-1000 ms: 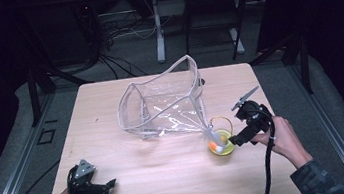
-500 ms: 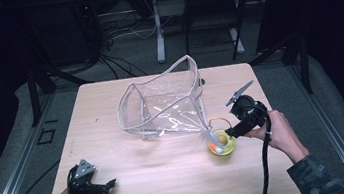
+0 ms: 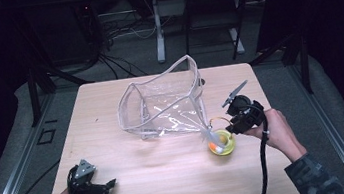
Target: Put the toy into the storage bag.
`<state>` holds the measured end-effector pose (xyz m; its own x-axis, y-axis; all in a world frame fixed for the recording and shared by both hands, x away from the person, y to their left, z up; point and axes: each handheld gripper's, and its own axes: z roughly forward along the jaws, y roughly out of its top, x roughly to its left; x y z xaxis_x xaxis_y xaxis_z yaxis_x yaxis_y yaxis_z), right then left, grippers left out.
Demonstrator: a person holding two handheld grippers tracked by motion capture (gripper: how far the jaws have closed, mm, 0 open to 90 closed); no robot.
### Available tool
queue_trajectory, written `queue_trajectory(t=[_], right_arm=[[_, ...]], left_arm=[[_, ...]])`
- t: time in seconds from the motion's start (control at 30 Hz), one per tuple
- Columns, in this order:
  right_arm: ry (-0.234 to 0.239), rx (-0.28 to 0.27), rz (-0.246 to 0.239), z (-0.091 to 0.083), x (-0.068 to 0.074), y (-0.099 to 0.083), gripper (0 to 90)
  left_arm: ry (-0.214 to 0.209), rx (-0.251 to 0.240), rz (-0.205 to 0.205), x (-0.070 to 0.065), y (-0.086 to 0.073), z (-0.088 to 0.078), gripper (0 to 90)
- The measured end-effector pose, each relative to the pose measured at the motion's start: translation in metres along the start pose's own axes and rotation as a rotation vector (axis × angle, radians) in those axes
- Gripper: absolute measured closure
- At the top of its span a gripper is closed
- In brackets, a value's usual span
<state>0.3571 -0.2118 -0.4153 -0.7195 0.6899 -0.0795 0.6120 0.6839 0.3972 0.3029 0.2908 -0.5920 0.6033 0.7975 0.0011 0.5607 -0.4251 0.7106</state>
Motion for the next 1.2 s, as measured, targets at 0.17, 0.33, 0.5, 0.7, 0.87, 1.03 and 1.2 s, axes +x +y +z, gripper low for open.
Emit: queue_trajectory(t=[0.17, 0.33, 0.5, 0.7, 0.87, 1.03, 1.2], right_arm=[[-0.002, 0.019, -0.002, 0.0036, 0.0016, 0.0008, 71.8], [-0.013, 0.023, 0.002, 0.0048, 0.001, 0.0006, 73.0], [-0.026, 0.03, 0.0, 0.0047, 0.0008, 0.0005, 75.4], [-0.041, 0.027, 0.004, 0.0027, 0.0006, -0.0001, 82.6], [-0.054, 0.029, 0.0, 0.0041, 0.0019, 0.0002, 86.9], [-0.053, 0.025, 0.0, 0.0033, 0.0017, 0.0003, 86.4], [-0.053, 0.02, -0.001, 0.003, 0.0021, 0.0004, 86.6]], left_arm=[[-0.001, 0.0, 0.001, 0.0, 0.0, 0.0, 0.0], [-0.001, 0.0, 0.001, 0.0, 0.0, 0.0, 0.0], [-0.001, 0.0, 0.001, 0.0, 0.0, 0.0, 0.0], [-0.002, 0.0, 0.0, -0.0001, 0.0, 0.0001, 0.0], [-0.002, 0.0, 0.001, -0.0002, 0.0, 0.0001, 0.0], [-0.002, 0.0, 0.001, -0.0001, 0.0, 0.0001, 0.0], [-0.002, 0.0, 0.001, -0.0001, 0.0, 0.0001, 0.0]])
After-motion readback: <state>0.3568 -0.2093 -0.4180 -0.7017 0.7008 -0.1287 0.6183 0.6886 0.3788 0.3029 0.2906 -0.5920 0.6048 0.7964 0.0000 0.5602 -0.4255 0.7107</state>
